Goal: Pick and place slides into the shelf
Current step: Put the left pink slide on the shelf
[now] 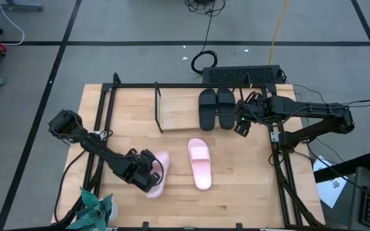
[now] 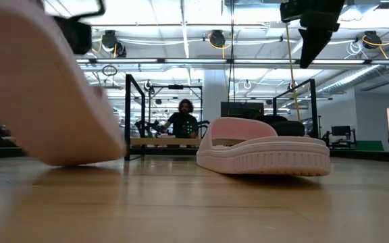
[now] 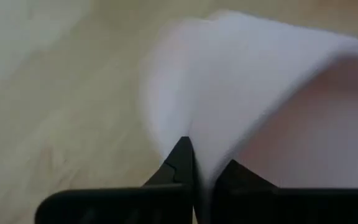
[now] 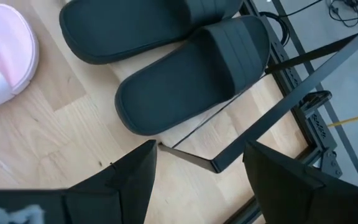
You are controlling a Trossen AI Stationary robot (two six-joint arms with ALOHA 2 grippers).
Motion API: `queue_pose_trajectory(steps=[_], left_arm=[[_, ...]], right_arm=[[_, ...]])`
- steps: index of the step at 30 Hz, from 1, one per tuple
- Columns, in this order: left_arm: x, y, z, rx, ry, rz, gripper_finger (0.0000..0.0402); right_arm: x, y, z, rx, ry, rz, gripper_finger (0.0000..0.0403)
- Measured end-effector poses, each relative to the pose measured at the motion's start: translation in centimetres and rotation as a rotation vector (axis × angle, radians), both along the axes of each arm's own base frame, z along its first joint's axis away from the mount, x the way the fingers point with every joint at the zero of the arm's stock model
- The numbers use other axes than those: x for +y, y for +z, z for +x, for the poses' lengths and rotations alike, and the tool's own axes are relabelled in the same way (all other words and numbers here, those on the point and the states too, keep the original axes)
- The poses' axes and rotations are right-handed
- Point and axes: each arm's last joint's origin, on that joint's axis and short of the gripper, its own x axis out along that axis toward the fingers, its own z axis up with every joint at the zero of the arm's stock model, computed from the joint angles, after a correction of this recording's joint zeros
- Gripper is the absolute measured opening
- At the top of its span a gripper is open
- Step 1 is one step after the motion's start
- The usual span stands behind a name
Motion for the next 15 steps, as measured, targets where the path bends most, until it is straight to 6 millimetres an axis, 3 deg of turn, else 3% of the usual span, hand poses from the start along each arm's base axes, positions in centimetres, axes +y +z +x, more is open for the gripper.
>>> queue_pose_trajectory(steps=[5, 8, 11, 15], left_arm=[[-1.0, 5.5, 1.4, -0.033, -0.048, 0.041, 0.0002], [-0.8, 10.1, 2.4, -0.109, -0.065, 0.143, 0.0002], [0.6, 13.8, 3.0, -0.191, -0.01, 0.283, 0.0001], [3.4, 17.1, 4.7, -0.307, 0.078, 0.424, 0.0001]], right_arm=[[0.0, 0.0, 0.0, -0.001, 0.0, 0.0, 0.0231], [0.0, 0.0, 0.1, -0.007, 0.0, -0.001, 0.0231], [0.0, 0.1, 0.2, -0.022, 0.0, -0.002, 0.0231], [0.0, 0.1, 0.4, -0.05, 0.0, -0.004, 0.0231]])
